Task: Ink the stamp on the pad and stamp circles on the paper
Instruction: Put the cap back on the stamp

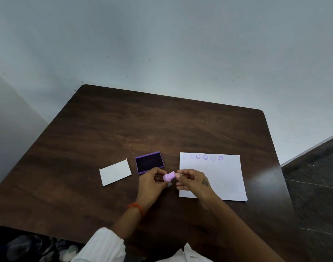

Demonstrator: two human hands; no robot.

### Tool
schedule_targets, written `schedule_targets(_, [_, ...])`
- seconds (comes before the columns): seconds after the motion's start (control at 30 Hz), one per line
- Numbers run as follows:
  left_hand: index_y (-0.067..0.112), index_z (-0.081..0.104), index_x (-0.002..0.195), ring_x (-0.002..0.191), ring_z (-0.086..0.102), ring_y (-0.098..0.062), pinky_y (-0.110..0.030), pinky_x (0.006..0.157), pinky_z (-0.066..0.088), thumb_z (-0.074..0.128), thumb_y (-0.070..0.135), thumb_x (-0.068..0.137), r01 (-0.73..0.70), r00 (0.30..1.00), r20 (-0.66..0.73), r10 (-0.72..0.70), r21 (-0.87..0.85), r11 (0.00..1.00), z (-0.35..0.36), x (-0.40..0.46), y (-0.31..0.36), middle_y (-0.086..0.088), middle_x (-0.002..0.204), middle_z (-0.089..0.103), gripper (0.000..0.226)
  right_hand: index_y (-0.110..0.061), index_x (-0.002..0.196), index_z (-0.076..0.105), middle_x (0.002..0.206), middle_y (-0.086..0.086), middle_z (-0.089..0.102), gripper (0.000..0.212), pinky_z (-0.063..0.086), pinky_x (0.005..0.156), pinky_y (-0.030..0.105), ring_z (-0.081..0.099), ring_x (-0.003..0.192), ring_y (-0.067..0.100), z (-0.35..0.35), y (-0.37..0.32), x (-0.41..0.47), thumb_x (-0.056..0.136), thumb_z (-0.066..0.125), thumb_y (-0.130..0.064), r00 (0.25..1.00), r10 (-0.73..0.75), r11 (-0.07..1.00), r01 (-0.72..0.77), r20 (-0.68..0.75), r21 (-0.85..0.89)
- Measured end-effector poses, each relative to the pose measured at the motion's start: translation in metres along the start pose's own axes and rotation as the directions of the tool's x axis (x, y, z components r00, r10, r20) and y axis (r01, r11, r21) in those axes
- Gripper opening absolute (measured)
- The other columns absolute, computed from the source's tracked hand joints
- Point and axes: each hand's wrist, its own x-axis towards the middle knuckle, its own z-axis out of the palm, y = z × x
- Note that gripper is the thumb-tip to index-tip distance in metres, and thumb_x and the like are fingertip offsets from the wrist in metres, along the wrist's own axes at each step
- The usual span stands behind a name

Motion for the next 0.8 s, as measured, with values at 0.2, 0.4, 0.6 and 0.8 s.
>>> schedule_targets(0.2, [0.021, 0.063, 0.086, 0.085, 0.063, -0.011, -0.018, 0.073, 0.051, 0.076, 0.010, 0.070, -0.020, 1.000, -0.007, 0.020, 0.008, 1.000, 0.011, 0.011, -0.004, 0.002, 0.091, 0.067, 0.024, -0.032, 0.083, 0.068, 0.080, -0.004, 0.073, 0.006, 0.054, 0.058, 0.014, 0.072, 0.072, 0.010, 0.000, 0.002, 0.001, 0.080, 0.069, -0.028, 1.000, -0.013, 1.000, 0.013, -0.017, 0.002])
schedule_targets(0.4, [0.028, 0.060, 0.083, 0.081, 0.061, -0.003, -0.010, 0.066, 0.045, 0.075, 0.013, 0.072, -0.013, 1.000, -0.004, 0.013, 0.014, 1.000, 0.013, 0.016, -0.013, 0.010, 0.085, 0.065, 0.024, -0.024, 0.090, 0.066, 0.084, 0.000, 0.072, 0.008, 0.058, 0.069, 0.021, 0.072, 0.073, 0.014, -0.005, 0.006, 0.003, 0.082, 0.067, -0.023, 0.999, 0.003, 1.000, -0.003, -0.047, -0.007])
schedule_targets(0.6, [0.022, 0.063, 0.090, 0.082, 0.061, -0.008, -0.018, 0.075, 0.050, 0.076, 0.011, 0.071, -0.033, 0.999, -0.025, 0.035, 0.090, 0.995, 0.013, 0.017, -0.018, 0.002, 0.093, 0.067, 0.025, -0.021, 0.092, 0.067, 0.088, 0.006, 0.072, 0.009, 0.059, 0.074, 0.026, 0.071, 0.077, 0.018, -0.007, 0.006, 0.005, 0.083, 0.066, -0.020, 0.999, -0.005, 1.000, 0.005, -0.054, 0.000])
schedule_targets(0.8, [0.018, 0.061, 0.103, 0.086, 0.060, -0.010, -0.022, 0.079, 0.052, 0.076, 0.010, 0.071, -0.059, 0.998, -0.028, 0.064, 0.141, 0.988, 0.008, 0.016, -0.019, -0.002, 0.105, 0.064, 0.037, -0.016, 0.099, 0.067, 0.086, 0.004, 0.072, 0.015, 0.058, 0.069, 0.021, 0.071, 0.075, 0.015, -0.003, 0.002, 0.010, 0.084, 0.064, -0.017, 0.998, -0.024, 0.999, 0.022, -0.052, -0.039])
